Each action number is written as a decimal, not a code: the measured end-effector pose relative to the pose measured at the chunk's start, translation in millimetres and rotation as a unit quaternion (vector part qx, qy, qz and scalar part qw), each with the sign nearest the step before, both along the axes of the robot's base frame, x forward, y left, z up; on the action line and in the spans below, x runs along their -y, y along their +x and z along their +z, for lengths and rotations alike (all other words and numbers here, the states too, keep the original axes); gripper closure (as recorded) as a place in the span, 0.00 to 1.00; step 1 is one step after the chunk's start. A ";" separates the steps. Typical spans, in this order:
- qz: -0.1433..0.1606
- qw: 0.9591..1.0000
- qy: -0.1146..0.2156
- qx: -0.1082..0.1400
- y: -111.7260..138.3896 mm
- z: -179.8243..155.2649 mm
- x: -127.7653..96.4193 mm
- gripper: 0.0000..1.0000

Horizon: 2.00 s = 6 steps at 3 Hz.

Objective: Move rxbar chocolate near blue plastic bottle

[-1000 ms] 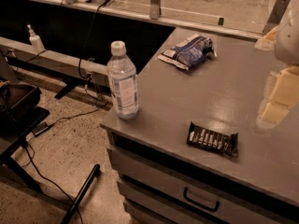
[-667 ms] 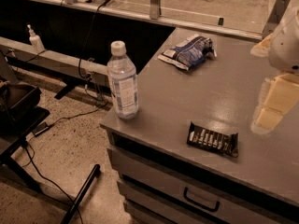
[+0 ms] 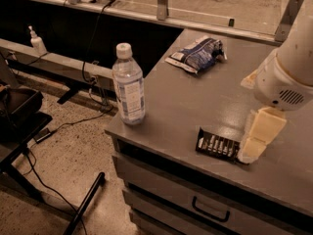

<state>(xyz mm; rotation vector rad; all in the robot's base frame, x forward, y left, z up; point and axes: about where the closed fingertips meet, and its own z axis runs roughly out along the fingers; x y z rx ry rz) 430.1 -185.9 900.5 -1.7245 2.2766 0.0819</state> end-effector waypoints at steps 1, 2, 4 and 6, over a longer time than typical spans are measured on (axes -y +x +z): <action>-0.008 1.000 0.009 -0.018 -1.1 -29.2 -6.2 0.00; -0.018 0.999 0.015 -0.035 -3.2 -52.4 -7.3 0.13; -0.034 0.998 0.022 -0.056 -6.8 -75.8 -6.5 0.48; -0.035 0.998 0.031 -0.049 -2.8 -64.5 -5.1 0.89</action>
Offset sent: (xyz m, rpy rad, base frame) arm -0.0057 0.0065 -0.0827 0.0478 0.1163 -0.0687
